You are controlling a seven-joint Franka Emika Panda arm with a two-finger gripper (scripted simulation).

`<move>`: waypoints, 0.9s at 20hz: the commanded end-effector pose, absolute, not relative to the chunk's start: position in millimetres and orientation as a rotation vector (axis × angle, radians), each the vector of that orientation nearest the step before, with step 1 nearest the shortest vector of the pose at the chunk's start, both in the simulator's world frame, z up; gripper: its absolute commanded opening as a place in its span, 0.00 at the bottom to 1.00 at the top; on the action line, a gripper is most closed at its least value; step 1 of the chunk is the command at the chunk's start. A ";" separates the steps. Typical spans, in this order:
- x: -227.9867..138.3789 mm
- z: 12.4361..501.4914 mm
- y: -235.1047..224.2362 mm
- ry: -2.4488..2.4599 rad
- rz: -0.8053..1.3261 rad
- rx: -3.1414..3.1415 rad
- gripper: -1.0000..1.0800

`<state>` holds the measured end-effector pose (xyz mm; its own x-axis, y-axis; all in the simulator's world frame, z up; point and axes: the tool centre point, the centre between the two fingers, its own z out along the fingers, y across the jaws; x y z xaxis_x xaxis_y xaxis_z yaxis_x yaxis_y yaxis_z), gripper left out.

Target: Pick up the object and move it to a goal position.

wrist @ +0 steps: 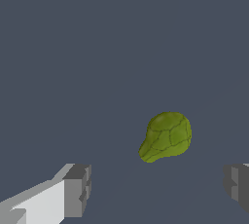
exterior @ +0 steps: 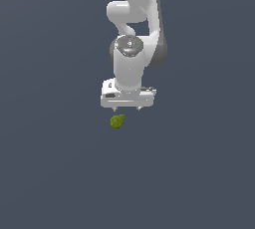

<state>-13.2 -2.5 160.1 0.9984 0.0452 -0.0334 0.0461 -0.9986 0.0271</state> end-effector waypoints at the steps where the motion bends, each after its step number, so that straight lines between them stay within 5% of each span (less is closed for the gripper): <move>1: -13.2 160.1 -2.5 0.071 -0.051 3.112 0.96; 18: -17.4 163.5 -23.7 -0.031 -0.065 3.124 0.96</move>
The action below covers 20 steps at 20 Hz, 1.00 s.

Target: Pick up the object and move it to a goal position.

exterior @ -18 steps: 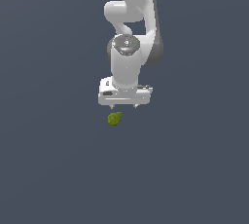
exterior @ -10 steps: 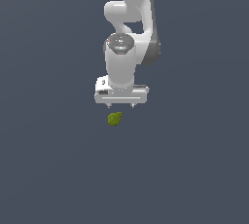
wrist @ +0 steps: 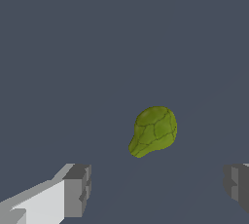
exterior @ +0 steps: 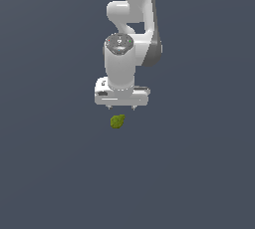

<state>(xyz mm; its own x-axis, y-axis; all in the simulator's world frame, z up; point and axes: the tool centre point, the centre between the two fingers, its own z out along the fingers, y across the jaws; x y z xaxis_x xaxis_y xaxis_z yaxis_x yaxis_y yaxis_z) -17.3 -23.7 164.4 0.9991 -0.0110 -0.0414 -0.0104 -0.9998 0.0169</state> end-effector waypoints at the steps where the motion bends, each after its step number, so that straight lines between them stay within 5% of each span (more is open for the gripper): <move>1: -17.5 162.7 -23.9 -0.047 -0.064 3.125 0.96; 20: -21.6 127.0 -31.8 -0.735 -0.036 3.050 0.96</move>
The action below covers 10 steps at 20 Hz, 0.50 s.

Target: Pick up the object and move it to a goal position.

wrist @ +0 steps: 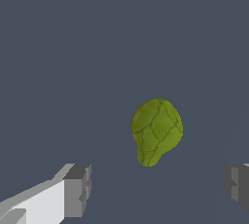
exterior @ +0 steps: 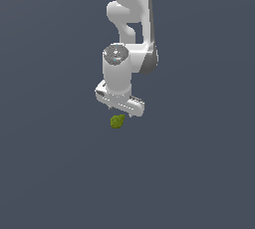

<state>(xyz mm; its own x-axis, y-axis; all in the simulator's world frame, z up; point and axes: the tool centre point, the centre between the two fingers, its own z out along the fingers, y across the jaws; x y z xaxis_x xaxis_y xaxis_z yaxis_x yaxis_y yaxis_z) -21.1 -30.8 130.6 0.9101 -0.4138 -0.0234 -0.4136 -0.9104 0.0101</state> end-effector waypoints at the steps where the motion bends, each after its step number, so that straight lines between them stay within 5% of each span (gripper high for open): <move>1: -21.9 124.7 -32.5 -0.781 -0.034 3.039 0.96; 10: -25.6 105.1 -39.1 -1.172 -0.016 2.914 0.96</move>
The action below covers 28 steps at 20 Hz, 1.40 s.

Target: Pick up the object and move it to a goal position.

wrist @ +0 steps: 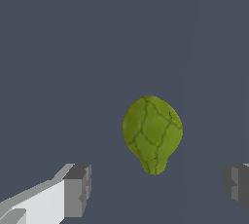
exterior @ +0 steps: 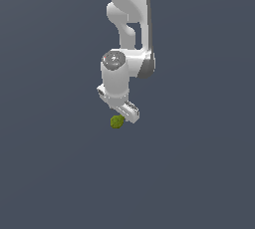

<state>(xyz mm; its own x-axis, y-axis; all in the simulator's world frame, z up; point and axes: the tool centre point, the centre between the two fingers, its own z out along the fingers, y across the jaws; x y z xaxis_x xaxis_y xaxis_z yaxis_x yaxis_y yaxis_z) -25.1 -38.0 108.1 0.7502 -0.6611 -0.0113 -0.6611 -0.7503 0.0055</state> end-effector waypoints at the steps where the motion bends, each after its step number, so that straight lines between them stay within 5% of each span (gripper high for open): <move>1: -26.0 103.3 -39.8 -1.207 -0.014 2.900 0.96; 28: -30.3 54.6 -45.4 -1.455 0.000 2.784 0.96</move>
<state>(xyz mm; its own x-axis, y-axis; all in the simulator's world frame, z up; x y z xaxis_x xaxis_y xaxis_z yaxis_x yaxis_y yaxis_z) -29.9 -45.2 62.2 0.5719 -0.8203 0.0000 -0.8203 -0.5719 0.0001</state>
